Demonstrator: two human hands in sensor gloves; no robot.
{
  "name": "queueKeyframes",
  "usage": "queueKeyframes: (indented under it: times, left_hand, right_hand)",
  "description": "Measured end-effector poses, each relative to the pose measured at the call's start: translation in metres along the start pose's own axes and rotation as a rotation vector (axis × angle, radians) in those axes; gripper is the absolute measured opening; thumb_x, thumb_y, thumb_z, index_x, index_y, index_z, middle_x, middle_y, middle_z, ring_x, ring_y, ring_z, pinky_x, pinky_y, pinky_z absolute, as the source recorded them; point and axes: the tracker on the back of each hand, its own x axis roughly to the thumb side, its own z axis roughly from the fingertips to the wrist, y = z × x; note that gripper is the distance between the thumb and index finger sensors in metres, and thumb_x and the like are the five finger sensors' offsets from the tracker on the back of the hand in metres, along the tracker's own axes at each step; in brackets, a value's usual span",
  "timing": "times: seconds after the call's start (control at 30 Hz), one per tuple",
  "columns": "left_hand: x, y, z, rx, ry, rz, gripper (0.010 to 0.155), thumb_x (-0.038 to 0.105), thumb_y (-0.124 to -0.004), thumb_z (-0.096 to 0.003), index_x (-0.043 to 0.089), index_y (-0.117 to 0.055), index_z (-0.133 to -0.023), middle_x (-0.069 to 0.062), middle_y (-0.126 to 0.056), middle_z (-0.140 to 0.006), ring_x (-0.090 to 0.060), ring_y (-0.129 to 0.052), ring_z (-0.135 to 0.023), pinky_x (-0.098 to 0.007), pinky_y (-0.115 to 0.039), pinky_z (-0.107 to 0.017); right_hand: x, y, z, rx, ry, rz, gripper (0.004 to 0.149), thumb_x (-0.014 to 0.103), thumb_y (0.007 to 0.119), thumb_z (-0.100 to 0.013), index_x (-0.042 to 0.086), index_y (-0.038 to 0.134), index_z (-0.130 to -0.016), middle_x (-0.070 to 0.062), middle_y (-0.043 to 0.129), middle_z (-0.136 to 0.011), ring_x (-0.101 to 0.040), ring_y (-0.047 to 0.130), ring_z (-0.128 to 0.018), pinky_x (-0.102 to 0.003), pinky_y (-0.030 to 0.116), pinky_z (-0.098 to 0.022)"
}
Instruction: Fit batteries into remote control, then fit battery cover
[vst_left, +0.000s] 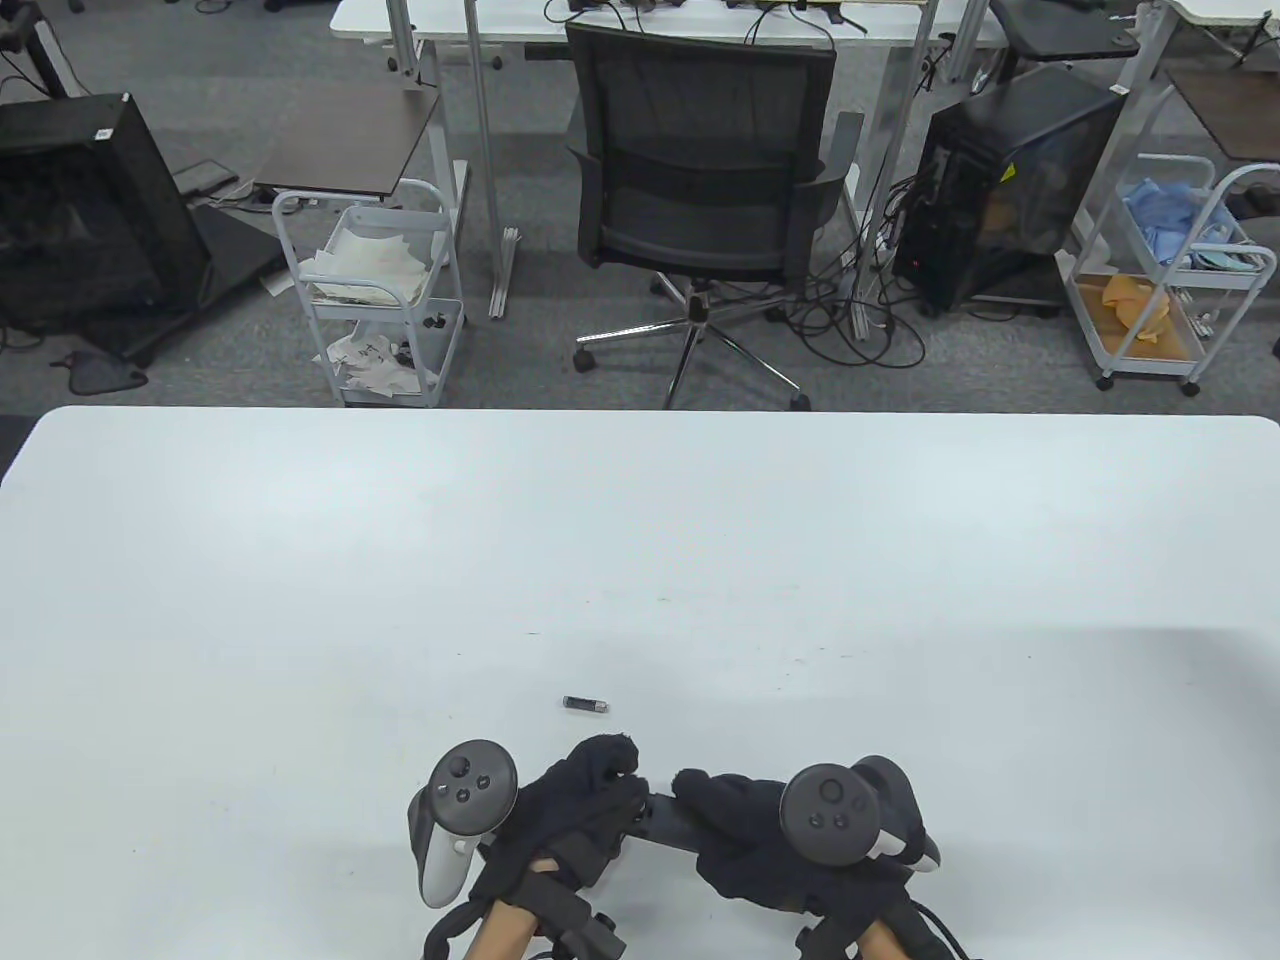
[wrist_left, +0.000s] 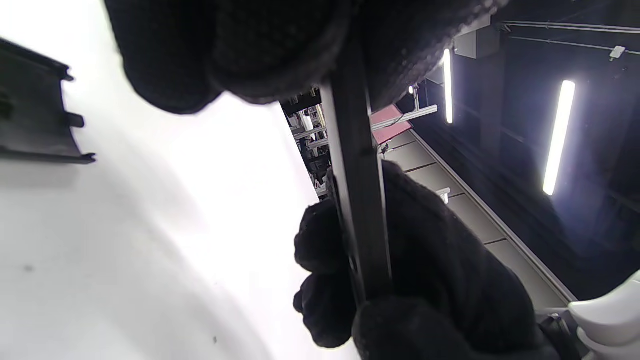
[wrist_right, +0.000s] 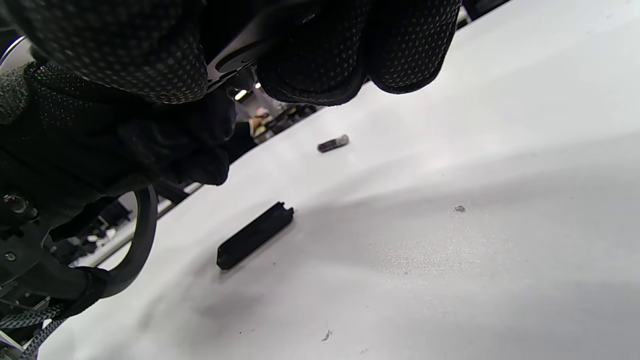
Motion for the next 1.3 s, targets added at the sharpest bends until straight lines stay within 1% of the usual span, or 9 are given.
queueKeyframes:
  times: [0.2, 0.5, 0.67, 0.77, 0.87, 0.97, 1.03, 1.17, 1.3]
  left_hand:
    - [-0.002, -0.001, -0.001, -0.022, -0.001, 0.015, 0.051, 0.026, -0.076, -0.0598, 0.003, -0.065, -0.104, -0.023, -0.086, -0.072, -0.011, -0.093, -0.033, -0.048, -0.083, -0.050]
    - [-0.001, -0.001, -0.001, -0.032, -0.018, 0.003, 0.051, 0.026, -0.076, -0.0603, 0.003, -0.065, -0.104, -0.023, -0.086, -0.073, -0.011, -0.093, -0.033, -0.048, -0.083, -0.050]
    - [0.001, 0.000, -0.001, -0.034, -0.061, 0.007, 0.051, 0.028, -0.073, -0.0615, 0.004, -0.063, -0.105, -0.023, -0.085, -0.075, -0.013, -0.094, -0.035, -0.049, -0.081, -0.051]
    - [0.004, 0.002, 0.000, -0.035, -0.091, 0.018, 0.053, 0.032, -0.070, -0.0631, 0.005, -0.061, -0.108, -0.025, -0.082, -0.082, -0.019, -0.095, -0.043, -0.054, -0.077, -0.055]
    - [0.006, 0.008, 0.000, -0.010, -0.115, 0.009, 0.056, 0.036, -0.068, -0.0642, 0.006, -0.058, -0.110, -0.028, -0.077, -0.091, -0.027, -0.094, -0.056, -0.059, -0.071, -0.061]
    - [0.007, 0.015, -0.002, 0.023, -0.100, -0.015, 0.059, 0.039, -0.067, -0.0647, 0.006, -0.055, -0.112, -0.030, -0.070, -0.098, -0.035, -0.089, -0.069, -0.064, -0.063, -0.066]
    - [0.008, 0.020, -0.005, 0.017, -0.076, -0.052, 0.060, 0.040, -0.067, -0.0651, 0.007, -0.053, -0.113, -0.030, -0.065, -0.102, -0.039, -0.084, -0.077, -0.066, -0.058, -0.068]
    - [0.014, 0.028, -0.013, 0.021, -0.016, -0.164, 0.061, 0.040, -0.068, -0.0651, 0.008, -0.051, -0.114, -0.030, -0.054, -0.111, -0.046, -0.070, -0.092, -0.069, -0.049, -0.072]
    - [0.024, 0.037, -0.021, 0.044, 0.049, -0.361, 0.062, 0.040, -0.071, -0.0645, 0.010, -0.050, -0.115, -0.026, -0.046, -0.116, -0.048, -0.053, -0.104, -0.070, -0.042, -0.075]
  right_hand:
    - [0.001, 0.000, 0.001, -0.031, 0.008, 0.046, 0.073, 0.047, 0.089, -0.042, 0.021, 0.063, -0.106, -0.004, 0.087, -0.096, -0.014, 0.095, -0.062, -0.043, 0.078, -0.067]
    - [0.002, 0.000, 0.002, -0.033, 0.008, 0.071, 0.074, 0.046, 0.092, -0.041, 0.021, 0.064, -0.105, -0.004, 0.088, -0.095, -0.014, 0.096, -0.061, -0.043, 0.078, -0.067]
    - [0.003, -0.004, 0.004, -0.057, -0.004, 0.063, 0.073, 0.047, 0.091, -0.041, 0.020, 0.065, -0.105, -0.004, 0.089, -0.093, -0.012, 0.095, -0.058, -0.042, 0.079, -0.066]
    - [0.002, -0.007, 0.006, -0.072, -0.006, 0.044, 0.073, 0.047, 0.090, -0.042, 0.020, 0.065, -0.105, -0.005, 0.089, -0.093, -0.012, 0.095, -0.058, -0.042, 0.078, -0.065]
    - [0.001, -0.009, 0.007, -0.099, 0.001, 0.065, 0.073, 0.048, 0.090, -0.042, 0.019, 0.065, -0.104, -0.005, 0.089, -0.093, -0.012, 0.095, -0.058, -0.042, 0.079, -0.065]
    - [-0.001, -0.010, 0.008, -0.110, 0.013, 0.080, 0.073, 0.048, 0.089, -0.042, 0.019, 0.065, -0.105, -0.005, 0.089, -0.092, -0.012, 0.095, -0.058, -0.042, 0.079, -0.065]
    - [-0.002, -0.011, 0.008, -0.115, 0.019, 0.084, 0.073, 0.048, 0.089, -0.042, 0.019, 0.065, -0.105, -0.005, 0.089, -0.092, -0.012, 0.095, -0.057, -0.042, 0.079, -0.065]
    - [-0.004, -0.014, 0.009, -0.131, 0.024, 0.076, 0.073, 0.048, 0.089, -0.042, 0.019, 0.065, -0.105, -0.005, 0.089, -0.092, -0.012, 0.095, -0.058, -0.042, 0.079, -0.065]
    - [-0.006, -0.016, 0.010, -0.145, 0.033, 0.079, 0.072, 0.049, 0.089, -0.042, 0.019, 0.065, -0.104, -0.005, 0.089, -0.092, -0.012, 0.095, -0.058, -0.042, 0.078, -0.065]
